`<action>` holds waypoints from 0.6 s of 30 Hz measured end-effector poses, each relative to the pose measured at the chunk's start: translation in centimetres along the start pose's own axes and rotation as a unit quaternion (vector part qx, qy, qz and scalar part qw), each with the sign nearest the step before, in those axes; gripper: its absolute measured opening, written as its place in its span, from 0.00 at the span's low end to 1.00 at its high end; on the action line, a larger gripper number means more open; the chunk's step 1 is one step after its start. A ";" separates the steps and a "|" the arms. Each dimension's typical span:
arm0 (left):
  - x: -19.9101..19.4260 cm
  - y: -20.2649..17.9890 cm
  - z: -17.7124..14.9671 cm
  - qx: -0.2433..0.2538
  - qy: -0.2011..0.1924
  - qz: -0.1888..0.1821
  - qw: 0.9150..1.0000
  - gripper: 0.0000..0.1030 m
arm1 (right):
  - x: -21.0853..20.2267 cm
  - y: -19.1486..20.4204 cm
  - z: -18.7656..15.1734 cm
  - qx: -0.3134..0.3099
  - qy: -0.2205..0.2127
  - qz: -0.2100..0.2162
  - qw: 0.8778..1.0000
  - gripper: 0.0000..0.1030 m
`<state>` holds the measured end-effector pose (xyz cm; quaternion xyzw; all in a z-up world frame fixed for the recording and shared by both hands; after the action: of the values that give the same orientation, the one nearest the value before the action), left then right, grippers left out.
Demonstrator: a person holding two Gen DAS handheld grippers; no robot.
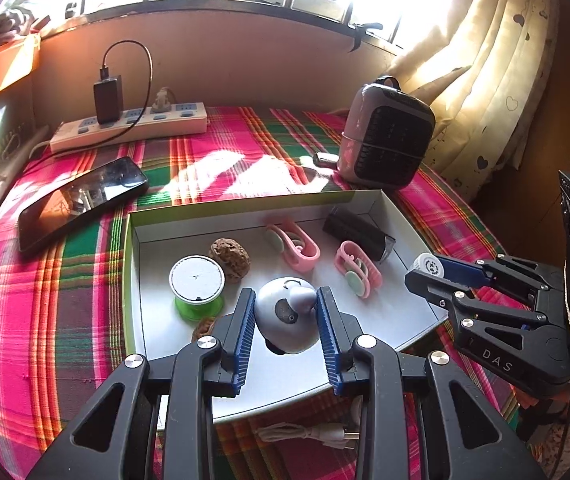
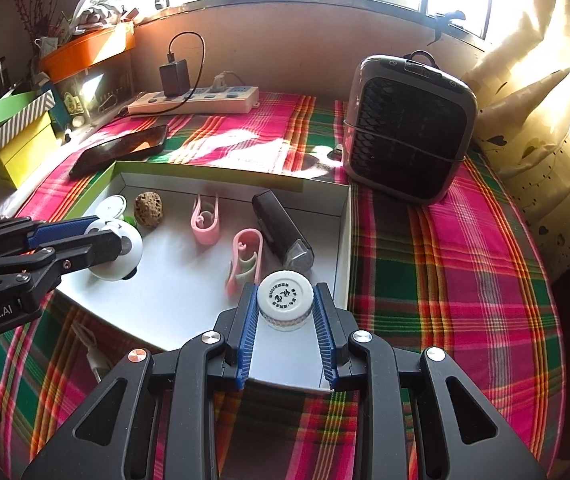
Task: Organize objects
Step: 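Carry the white toy and white container over the box lid with both tools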
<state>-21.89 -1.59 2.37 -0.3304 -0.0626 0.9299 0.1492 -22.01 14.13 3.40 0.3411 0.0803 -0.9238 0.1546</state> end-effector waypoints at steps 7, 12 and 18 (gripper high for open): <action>1.2 0.4 0.4 -0.002 0.007 0.005 1.000 0.28 | 1.2 0.1 -0.1 -0.018 0.013 0.002 1.000 0.28; 1.9 0.3 0.2 0.001 0.015 0.002 1.000 0.28 | 2.0 0.6 -0.2 -0.034 0.022 0.001 0.999 0.28; 2.7 0.7 0.1 -0.001 0.023 0.005 1.000 0.28 | 2.7 0.9 -0.2 -0.041 0.030 0.001 0.999 0.28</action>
<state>-24.05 -1.41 0.68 -0.3516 -0.0583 0.9229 0.1458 -23.56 12.66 1.45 0.3617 0.1223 -0.9091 0.1665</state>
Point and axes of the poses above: each gripper's, at about its wrist camera, not at the fingertips, and x roughly the way its jaws point, y to its left, z to its top, the point moved 3 cm from there along x, roughly the way its jaws point, and after that the axes turned 9 degrees about -y, right-handed, at the moved point
